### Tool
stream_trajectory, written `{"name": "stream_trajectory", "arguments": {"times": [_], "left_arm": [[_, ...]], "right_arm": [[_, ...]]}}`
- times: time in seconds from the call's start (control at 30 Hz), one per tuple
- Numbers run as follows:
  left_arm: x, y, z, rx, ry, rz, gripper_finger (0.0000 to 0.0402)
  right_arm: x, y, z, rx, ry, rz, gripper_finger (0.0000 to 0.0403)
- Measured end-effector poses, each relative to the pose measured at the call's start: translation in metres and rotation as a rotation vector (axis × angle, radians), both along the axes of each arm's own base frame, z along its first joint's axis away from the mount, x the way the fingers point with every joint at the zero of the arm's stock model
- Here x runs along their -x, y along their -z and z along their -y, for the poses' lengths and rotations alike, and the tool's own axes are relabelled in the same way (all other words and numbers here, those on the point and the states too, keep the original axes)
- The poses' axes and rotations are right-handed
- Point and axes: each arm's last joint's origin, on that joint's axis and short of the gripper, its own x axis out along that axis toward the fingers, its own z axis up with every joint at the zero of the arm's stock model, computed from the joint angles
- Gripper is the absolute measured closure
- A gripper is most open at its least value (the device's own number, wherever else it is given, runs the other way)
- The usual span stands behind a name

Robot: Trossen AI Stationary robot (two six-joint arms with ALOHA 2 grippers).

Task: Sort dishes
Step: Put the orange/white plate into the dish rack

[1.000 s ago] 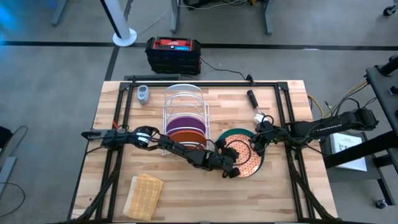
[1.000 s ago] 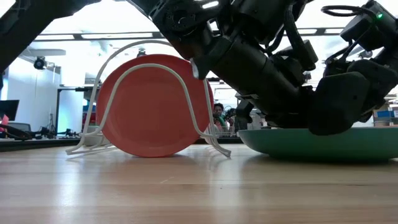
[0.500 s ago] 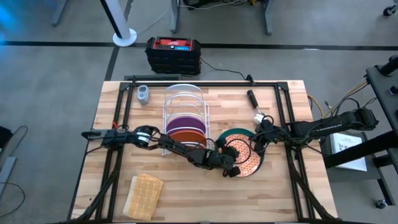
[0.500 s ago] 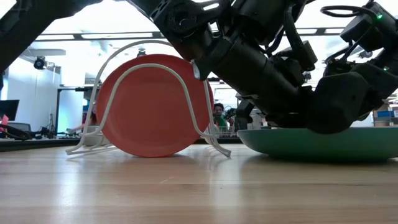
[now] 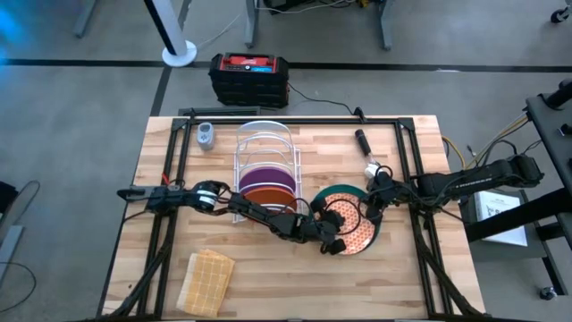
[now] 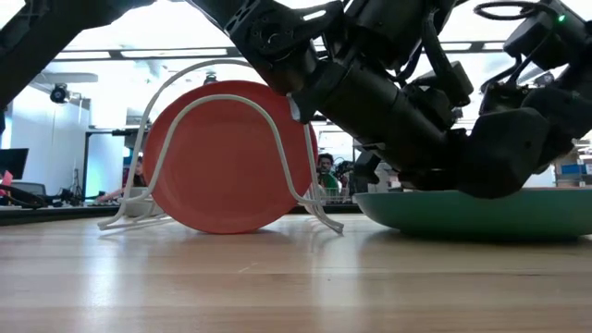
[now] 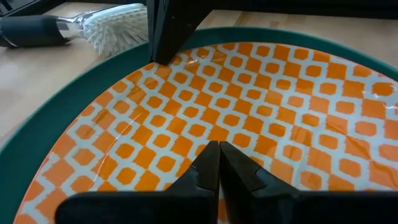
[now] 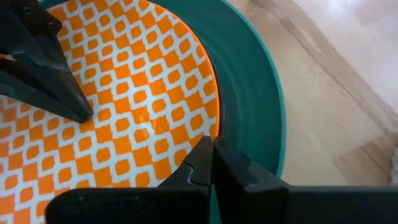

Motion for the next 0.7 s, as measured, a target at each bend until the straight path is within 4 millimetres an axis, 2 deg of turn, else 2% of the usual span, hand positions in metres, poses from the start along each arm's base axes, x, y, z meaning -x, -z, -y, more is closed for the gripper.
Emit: {"name": "stream_trajectory", "arguments": {"times": [0.17, 0.47, 0.7], "left_arm": [[-0.001, -0.004, 0.0, -0.009, -0.001, 0.011, 0.0401], [-0.007, -0.017, 0.001, -0.049, 0.023, 0.029, 0.0401], [-0.007, -0.016, 0.001, -0.047, 0.024, 0.019, 0.0401]], "right_arm": [[-0.002, -0.004, -0.003, -0.058, -0.054, 0.013, 0.0401], [-0.003, -0.005, -0.003, -0.063, -0.052, 0.026, 0.0402], [-0.003, -0.005, -0.002, -0.039, -0.032, 0.025, 0.0402]]}}
